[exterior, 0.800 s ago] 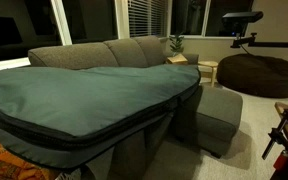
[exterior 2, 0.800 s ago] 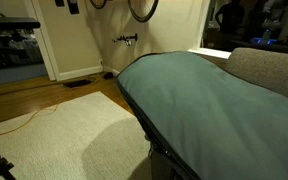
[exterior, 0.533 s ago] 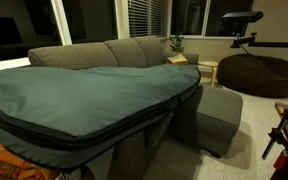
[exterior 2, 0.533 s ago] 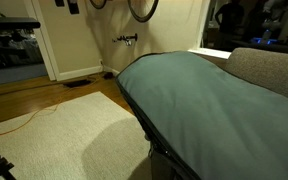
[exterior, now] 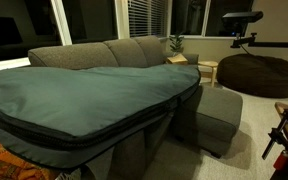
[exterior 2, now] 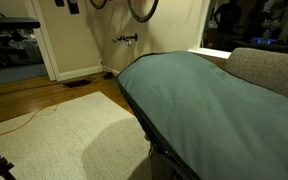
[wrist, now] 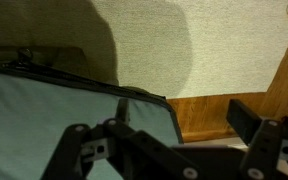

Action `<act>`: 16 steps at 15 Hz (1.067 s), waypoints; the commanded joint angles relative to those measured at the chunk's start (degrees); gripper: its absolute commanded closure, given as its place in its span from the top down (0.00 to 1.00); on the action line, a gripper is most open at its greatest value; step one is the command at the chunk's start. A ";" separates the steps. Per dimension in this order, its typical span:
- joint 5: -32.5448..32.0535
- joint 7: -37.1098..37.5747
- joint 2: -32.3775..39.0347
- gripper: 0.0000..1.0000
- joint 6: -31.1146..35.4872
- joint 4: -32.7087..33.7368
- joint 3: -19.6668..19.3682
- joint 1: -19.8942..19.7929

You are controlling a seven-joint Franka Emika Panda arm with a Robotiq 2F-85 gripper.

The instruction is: Pull the zipper to the left side

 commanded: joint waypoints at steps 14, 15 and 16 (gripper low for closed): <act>-5.24 5.66 10.12 1.00 6.78 0.38 0.29 -5.38; -6.15 6.33 10.93 1.00 7.31 0.43 0.20 -5.85; -7.15 7.20 11.77 1.00 7.71 0.47 0.11 -6.37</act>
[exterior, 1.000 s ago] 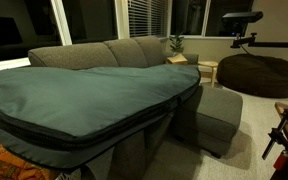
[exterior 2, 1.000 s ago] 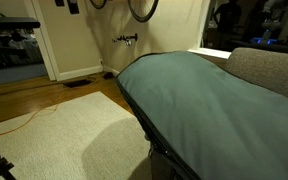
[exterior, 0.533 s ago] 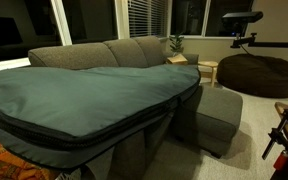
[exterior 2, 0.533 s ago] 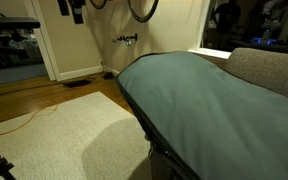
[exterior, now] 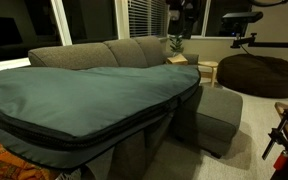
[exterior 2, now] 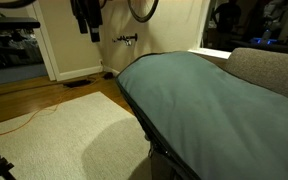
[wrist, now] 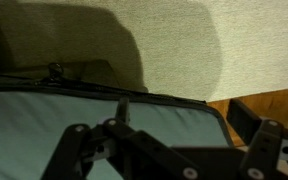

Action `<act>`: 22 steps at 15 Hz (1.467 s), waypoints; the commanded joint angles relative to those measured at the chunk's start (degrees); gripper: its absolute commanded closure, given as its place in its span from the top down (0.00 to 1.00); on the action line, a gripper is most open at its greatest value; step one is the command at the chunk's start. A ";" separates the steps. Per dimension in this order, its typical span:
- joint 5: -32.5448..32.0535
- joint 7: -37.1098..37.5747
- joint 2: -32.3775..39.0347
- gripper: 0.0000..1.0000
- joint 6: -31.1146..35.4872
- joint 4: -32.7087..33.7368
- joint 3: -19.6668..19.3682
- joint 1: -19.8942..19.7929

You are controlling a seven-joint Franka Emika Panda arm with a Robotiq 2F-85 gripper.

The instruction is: Pull the zipper to the left side

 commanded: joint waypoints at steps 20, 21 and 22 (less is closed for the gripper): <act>-18.13 20.71 15.14 1.00 3.46 0.49 -4.35 -5.88; -17.85 20.35 15.84 1.00 3.79 0.52 -4.87 -5.99; -17.64 20.23 16.62 1.00 4.13 0.62 -5.43 -6.13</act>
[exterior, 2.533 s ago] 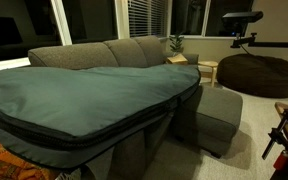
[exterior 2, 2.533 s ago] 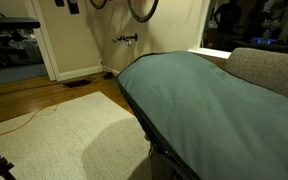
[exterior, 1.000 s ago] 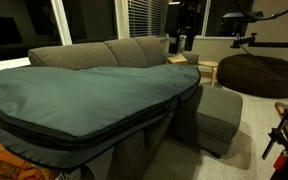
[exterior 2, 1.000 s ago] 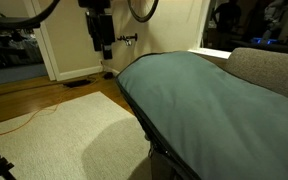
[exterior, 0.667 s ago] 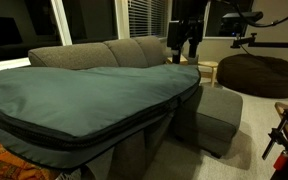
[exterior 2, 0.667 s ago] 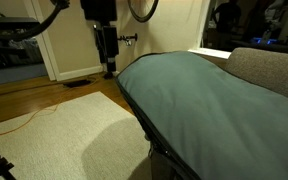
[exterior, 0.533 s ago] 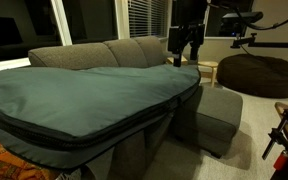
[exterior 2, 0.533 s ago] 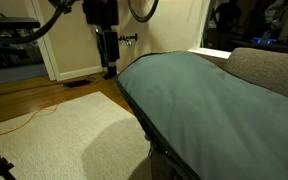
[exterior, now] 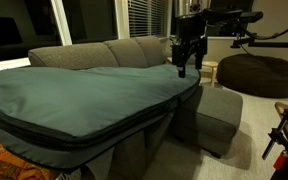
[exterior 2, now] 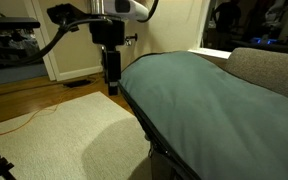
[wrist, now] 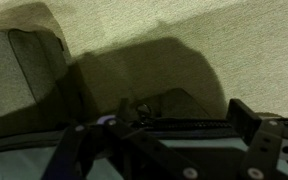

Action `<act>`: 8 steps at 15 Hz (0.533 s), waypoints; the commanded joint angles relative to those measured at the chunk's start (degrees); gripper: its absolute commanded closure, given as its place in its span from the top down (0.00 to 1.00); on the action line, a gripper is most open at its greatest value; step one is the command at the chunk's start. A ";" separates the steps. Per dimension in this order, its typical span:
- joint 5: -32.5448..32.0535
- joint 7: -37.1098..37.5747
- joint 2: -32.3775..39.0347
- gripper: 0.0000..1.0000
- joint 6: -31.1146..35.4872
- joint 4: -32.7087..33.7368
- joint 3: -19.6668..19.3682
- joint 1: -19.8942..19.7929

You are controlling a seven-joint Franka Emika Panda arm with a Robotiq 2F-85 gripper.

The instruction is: Pull the zipper to the left side

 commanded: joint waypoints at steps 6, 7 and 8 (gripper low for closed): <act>0.05 -0.05 3.87 1.00 1.29 1.15 -3.23 -0.35; 0.06 -0.05 4.22 1.00 1.29 1.44 -3.40 -0.37; 0.06 -0.05 4.33 1.00 1.29 1.58 -3.42 -0.37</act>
